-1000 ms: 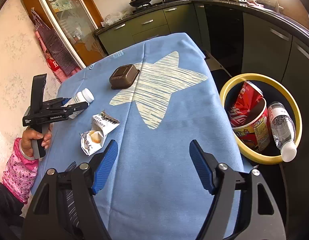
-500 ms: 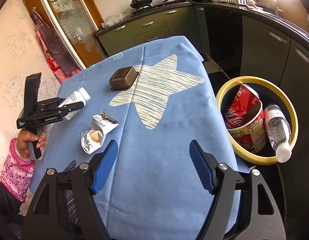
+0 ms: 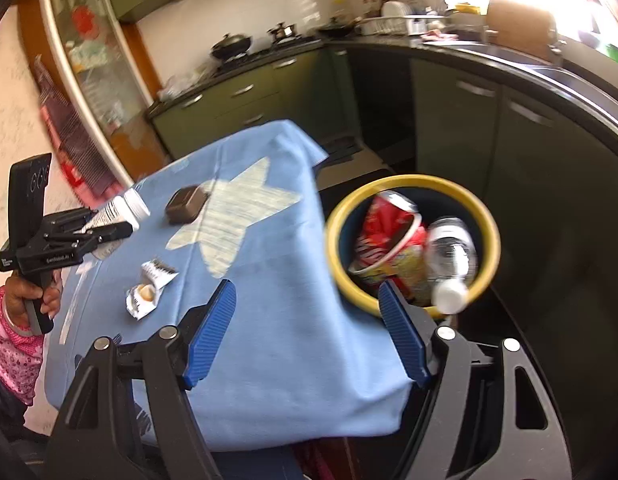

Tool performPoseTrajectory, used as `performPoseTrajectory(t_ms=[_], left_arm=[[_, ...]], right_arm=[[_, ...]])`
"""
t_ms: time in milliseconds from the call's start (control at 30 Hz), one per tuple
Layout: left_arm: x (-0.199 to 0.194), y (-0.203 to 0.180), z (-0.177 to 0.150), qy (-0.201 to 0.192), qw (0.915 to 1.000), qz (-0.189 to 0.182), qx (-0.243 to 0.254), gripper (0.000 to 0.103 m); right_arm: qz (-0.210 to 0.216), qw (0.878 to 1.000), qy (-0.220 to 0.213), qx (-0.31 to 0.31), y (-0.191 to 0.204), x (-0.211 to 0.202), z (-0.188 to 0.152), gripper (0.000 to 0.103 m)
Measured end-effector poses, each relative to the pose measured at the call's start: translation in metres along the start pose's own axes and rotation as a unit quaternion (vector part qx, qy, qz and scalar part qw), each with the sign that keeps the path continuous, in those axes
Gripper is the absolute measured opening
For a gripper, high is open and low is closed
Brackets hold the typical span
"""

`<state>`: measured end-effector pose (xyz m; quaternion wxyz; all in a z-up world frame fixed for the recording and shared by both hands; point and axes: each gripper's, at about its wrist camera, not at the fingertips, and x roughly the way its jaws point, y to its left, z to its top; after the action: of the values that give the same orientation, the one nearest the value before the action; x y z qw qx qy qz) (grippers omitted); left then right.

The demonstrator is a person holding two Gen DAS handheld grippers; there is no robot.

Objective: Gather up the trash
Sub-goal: 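Carry the supplement bottle over the bin and open the left gripper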

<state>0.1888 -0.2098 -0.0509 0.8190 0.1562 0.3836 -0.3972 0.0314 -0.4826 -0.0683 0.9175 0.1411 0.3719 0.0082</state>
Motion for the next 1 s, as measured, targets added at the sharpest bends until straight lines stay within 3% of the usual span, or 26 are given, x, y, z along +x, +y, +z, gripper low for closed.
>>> performPoseTrajectory(t_ms=[167,300,567,667,800,1000], left_arm=[[0.042,-0.055,0.046,0.019,0.9974,-0.042,0.055,0.047],[0.091,-0.086,0.080,0.044,0.9943,-0.067,0.070,0.047],[0.182,-0.117,0.124,0.088,0.9916,-0.068,0.066,0.047],[0.202,-0.119,0.131,0.092,0.9924,-0.055,0.060,0.067],[0.191,-0.114,0.132,0.082,0.9939,-0.059,0.043,0.070],[0.118,-0.087,0.111,0.015,0.9981,-0.059,0.006,0.079]], right_arm=[[-0.015,0.999,-0.013,0.032,-0.033,-0.012,-0.005,0.070],[-0.014,0.999,-0.008,0.048,-0.050,-0.009,-0.011,0.070],[0.000,0.997,-0.008,0.072,-0.069,-0.003,-0.018,0.070],[0.007,0.997,-0.003,0.075,-0.070,0.002,-0.020,0.070],[0.014,0.997,-0.001,0.074,-0.068,0.006,-0.021,0.070],[0.017,0.997,0.006,0.070,-0.064,0.011,-0.021,0.070]])
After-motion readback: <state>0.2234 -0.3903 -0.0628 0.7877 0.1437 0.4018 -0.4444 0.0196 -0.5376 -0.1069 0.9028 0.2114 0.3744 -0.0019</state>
